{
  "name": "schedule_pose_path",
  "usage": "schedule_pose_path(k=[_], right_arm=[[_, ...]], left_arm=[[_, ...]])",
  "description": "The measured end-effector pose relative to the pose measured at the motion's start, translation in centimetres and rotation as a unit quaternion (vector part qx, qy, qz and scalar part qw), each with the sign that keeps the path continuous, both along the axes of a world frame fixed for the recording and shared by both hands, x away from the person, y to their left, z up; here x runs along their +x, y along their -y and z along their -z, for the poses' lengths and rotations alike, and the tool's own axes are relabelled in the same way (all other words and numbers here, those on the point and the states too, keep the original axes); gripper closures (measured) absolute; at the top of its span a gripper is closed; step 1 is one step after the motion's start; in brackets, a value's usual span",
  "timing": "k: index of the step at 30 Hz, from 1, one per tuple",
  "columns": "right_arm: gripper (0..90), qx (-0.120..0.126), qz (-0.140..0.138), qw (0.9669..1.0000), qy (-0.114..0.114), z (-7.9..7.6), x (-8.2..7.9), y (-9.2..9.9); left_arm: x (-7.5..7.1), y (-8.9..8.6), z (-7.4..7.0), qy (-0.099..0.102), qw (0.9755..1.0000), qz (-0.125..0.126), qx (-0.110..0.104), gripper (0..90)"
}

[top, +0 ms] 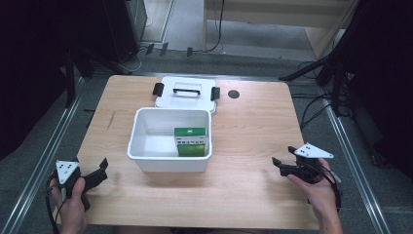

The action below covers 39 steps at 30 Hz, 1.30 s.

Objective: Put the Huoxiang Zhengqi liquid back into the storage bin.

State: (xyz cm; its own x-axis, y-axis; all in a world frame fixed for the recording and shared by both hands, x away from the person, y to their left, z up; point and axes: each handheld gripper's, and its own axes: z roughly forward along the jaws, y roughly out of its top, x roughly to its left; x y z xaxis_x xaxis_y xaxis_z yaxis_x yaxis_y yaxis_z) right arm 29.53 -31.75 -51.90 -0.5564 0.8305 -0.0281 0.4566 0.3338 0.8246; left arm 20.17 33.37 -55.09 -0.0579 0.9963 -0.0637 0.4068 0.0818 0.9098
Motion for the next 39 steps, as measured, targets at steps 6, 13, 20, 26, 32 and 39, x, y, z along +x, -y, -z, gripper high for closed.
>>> schedule_pose_path(k=[6,13,20,26,32,39], right_arm=[[22.5,0.023,0.022,0.9991,0.027,0.9,-1.3,0.8],[15.5,0.04,0.048,0.9971,0.044,1.8,-2.5,1.6],[14.3,0.065,0.059,0.9949,0.05,2.1,-3.6,2.2],[13.6,0.069,0.072,0.9928,0.065,2.3,-4.5,2.5],[11.2,0.059,0.101,0.9915,0.056,2.6,-5.0,2.3],[13.0,0.079,0.115,0.9889,0.05,2.6,-5.2,2.8]], left_arm=[[0.0,0.0,0.0,0.0,1.0,0.0,0.0,3.9],[0.0,0.0,0.0,0.0,1.0,0.001,0.0,3.9],[0.0,0.0,0.0,0.001,1.0,0.001,0.0,3.9],[0.0,0.0,0.0,0.0,1.0,0.003,-0.001,3.9],[0.0,-0.1,0.0,-0.002,1.0,0.002,-0.005,3.9],[0.0,-0.1,0.0,-0.003,1.0,0.002,-0.006,3.9]])
